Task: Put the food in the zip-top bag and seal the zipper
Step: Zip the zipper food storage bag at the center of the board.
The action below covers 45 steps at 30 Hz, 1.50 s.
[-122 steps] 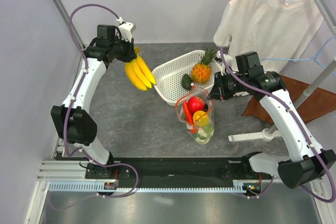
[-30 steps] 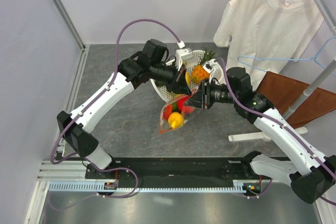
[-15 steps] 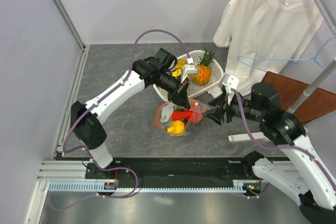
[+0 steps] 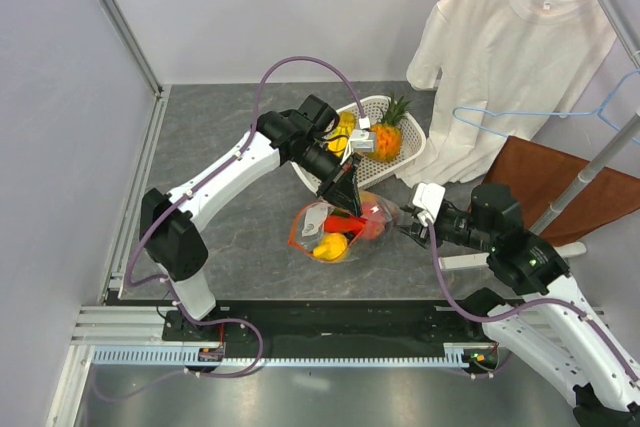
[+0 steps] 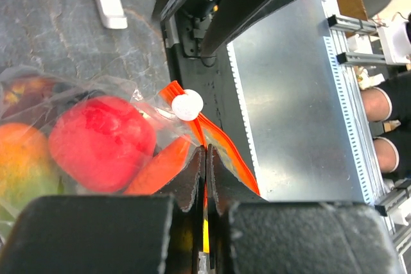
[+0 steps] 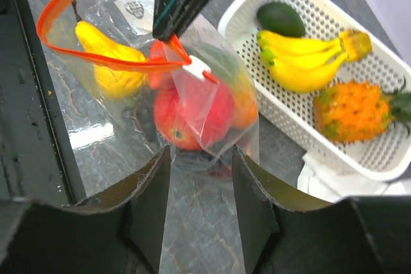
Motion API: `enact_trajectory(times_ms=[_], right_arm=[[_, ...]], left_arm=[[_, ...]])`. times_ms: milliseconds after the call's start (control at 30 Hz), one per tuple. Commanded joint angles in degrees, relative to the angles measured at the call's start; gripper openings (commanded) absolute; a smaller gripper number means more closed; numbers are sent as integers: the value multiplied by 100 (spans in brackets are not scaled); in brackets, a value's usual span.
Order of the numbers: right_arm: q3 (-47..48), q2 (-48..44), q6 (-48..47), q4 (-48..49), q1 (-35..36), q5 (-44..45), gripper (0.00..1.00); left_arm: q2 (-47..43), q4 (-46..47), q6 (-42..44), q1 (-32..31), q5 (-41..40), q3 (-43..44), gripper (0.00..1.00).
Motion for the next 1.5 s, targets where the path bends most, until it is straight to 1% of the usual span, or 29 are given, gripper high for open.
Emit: enact_trajectory(times_ms=[0, 100, 200, 600, 633, 667, 733, 767, 833, 867, 967, 1167, 1200, 1233, 1267, 1300, 1367, 1467], right_arm=[[-123, 155, -614, 850, 9, -827, 50], [-202, 340, -685, 1087, 9, -1249, 51], [-273, 507, -535, 1412, 9, -1521, 51], [-580, 868, -342, 2177, 9, -1347, 50], [-598, 877, -298, 2204, 9, -1355, 49], [-624, 877, -263, 2282, 9, -1390, 44], [-651, 842, -201, 2344, 9, -1417, 40], [-642, 833, -192, 2353, 9, -1478, 33], [-651, 824, -175, 2310, 9, -1505, 23], [-633, 807, -183, 2249, 9, -1513, 15], [-607, 728, -210, 2134, 18, -1540, 0], [-519, 578, -324, 1731, 9, -1514, 0], [-510, 587, -359, 1651, 9, -1505, 9], [-510, 595, -377, 1563, 9, -1522, 22], [-528, 648, -386, 1432, 9, -1522, 53], [-537, 674, -368, 1404, 9, -1496, 63], [-545, 797, -211, 1483, 9, -1313, 72], [-607, 868, -148, 1895, 9, -1364, 73]], left_arm=[[-18, -190, 652, -31, 691, 243, 2], [-71, -216, 792, -31, 735, 226, 2], [-71, -304, 898, -23, 814, 190, 2], [-98, -498, 1180, -31, 1140, 94, 2], [-106, -506, 1180, -32, 1148, 94, 2], [-80, -515, 1180, -23, 1140, 85, 2], [-71, -524, 1180, -23, 1148, 85, 2], [-71, -524, 1180, -23, 1140, 85, 2], [-27, -524, 1171, -14, 1087, 129, 2], [-10, -515, 1145, -23, 1017, 138, 2], [43, -515, 1153, -14, 973, 173, 2], [52, -524, 1180, 30, 1016, 296, 2], [34, -515, 1197, 30, 1017, 313, 2], [26, -524, 1206, 21, 1034, 340, 2], [17, -524, 1206, 21, 1043, 357, 2], [17, -533, 1206, 21, 1052, 357, 2], [-1, -612, 1328, 21, 1095, 340, 2], [60, -919, 1619, 21, 1210, 357, 2]])
